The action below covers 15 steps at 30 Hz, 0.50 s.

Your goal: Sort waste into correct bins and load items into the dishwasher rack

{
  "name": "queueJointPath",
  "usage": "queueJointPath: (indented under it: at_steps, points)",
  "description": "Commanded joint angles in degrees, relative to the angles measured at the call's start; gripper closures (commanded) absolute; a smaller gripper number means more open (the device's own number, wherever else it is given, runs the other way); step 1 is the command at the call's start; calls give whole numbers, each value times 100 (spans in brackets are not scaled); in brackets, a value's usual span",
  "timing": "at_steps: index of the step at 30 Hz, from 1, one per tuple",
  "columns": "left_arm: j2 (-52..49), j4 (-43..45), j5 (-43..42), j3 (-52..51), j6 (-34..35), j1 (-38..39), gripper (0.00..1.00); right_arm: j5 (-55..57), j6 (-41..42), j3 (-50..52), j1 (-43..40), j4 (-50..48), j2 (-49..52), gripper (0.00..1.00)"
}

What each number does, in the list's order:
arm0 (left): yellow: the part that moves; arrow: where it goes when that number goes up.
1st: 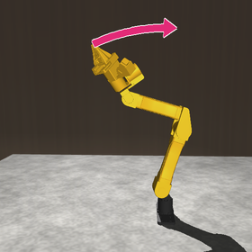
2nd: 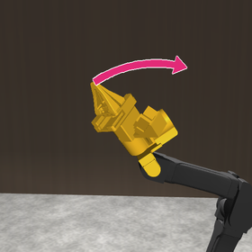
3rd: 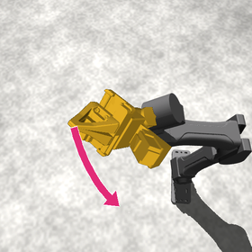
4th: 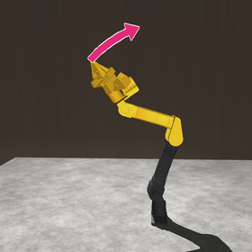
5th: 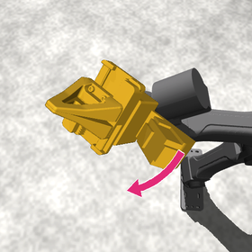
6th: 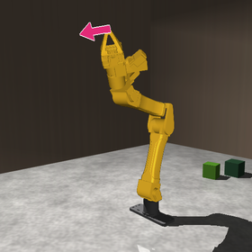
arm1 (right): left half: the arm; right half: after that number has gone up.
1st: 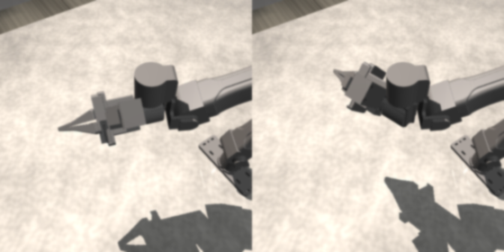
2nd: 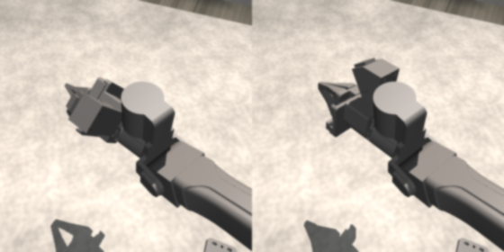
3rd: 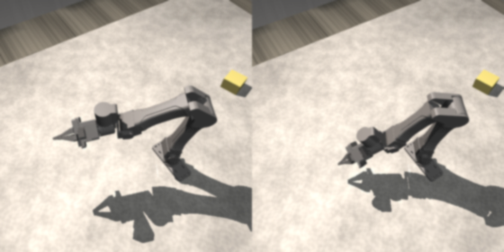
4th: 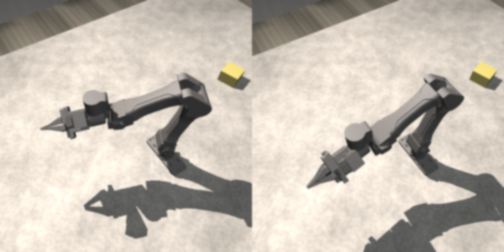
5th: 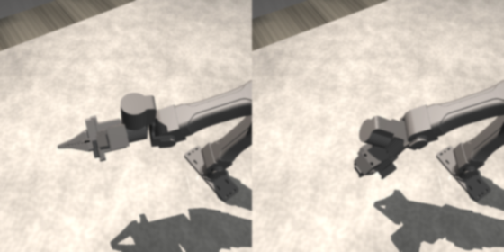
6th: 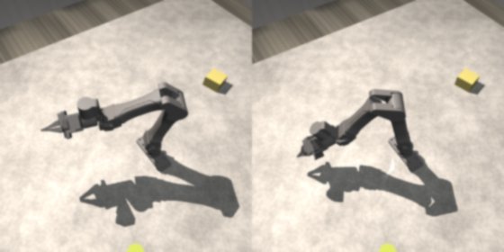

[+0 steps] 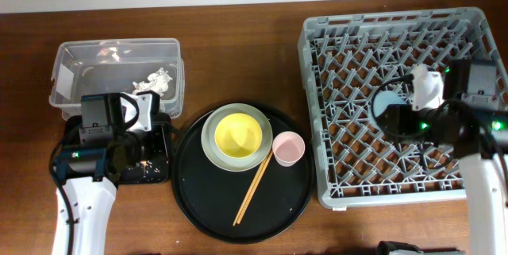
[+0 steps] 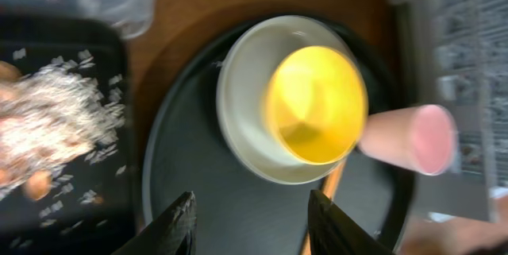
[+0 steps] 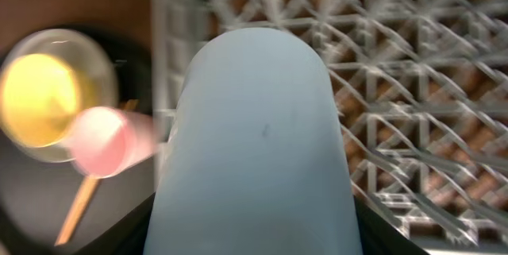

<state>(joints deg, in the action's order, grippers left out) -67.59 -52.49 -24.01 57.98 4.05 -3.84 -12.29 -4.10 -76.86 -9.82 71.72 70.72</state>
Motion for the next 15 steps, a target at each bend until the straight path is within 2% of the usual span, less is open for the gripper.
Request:
queueJointPath:
  at_steps: [1,5,9,11,13,14,15]
  points:
    - [63,-83,588,26,-109,-24,56,398,138,-85,-334,2,621,42]
    - [66,-101,586,26,-109,-24,56,420,138,-85,-387,-83,1600,43]
    - [63,-127,584,26,-109,-20,56,678,140,-85,-387,-273,2142,41]
    - [63,-127,581,26,-109,-20,56,678,138,-83,-387,-273,2203,32]
    - [66,-146,581,26,-109,-20,55,675,140,-83,-385,-282,2203,12]
    - [63,-162,581,26,-109,-20,55,673,140,-83,-385,-275,2203,5]
    - [63,-197,579,26,-109,-20,52,667,140,-83,-385,-267,2203,3]
